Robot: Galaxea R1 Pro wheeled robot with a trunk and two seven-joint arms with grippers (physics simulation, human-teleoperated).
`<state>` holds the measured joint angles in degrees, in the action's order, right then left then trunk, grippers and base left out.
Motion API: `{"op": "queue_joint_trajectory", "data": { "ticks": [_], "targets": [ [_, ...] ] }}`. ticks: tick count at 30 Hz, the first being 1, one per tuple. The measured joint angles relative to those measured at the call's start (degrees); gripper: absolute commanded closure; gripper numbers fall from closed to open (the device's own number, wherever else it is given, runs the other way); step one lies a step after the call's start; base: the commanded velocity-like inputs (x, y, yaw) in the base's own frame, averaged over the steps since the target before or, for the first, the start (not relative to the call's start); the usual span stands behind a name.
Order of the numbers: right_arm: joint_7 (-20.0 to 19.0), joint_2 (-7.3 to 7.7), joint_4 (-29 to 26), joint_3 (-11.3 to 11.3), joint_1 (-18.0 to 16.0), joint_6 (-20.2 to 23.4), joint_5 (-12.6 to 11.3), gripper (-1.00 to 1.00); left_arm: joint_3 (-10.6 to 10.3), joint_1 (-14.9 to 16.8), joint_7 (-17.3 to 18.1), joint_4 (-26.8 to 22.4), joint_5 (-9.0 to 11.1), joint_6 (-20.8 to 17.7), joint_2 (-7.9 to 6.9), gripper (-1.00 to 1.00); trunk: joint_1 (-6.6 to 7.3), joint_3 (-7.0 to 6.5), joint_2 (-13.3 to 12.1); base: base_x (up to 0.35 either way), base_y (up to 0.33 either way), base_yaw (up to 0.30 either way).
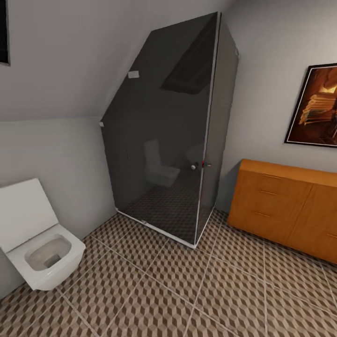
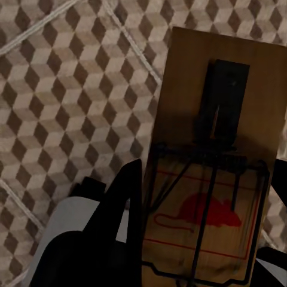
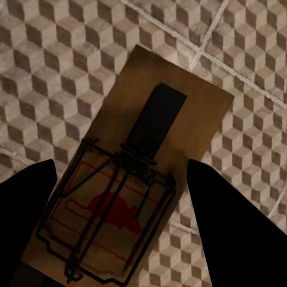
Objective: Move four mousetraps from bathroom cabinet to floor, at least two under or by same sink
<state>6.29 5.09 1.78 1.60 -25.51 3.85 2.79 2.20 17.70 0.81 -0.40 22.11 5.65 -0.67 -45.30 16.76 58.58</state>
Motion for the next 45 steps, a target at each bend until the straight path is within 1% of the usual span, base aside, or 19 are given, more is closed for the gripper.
{"op": "queue_joint_trajectory", "data": {
  "ticks": [45],
  "targets": [
    [0.0,0.09,0.0,0.0,0.0,0.0,0.0,1.00,0.0,0.0,-0.1,0.1,0.1,0.1,0.11,1.00,0.00,0.00,0.0,0.318,0.000,0.277]
  ]
}}
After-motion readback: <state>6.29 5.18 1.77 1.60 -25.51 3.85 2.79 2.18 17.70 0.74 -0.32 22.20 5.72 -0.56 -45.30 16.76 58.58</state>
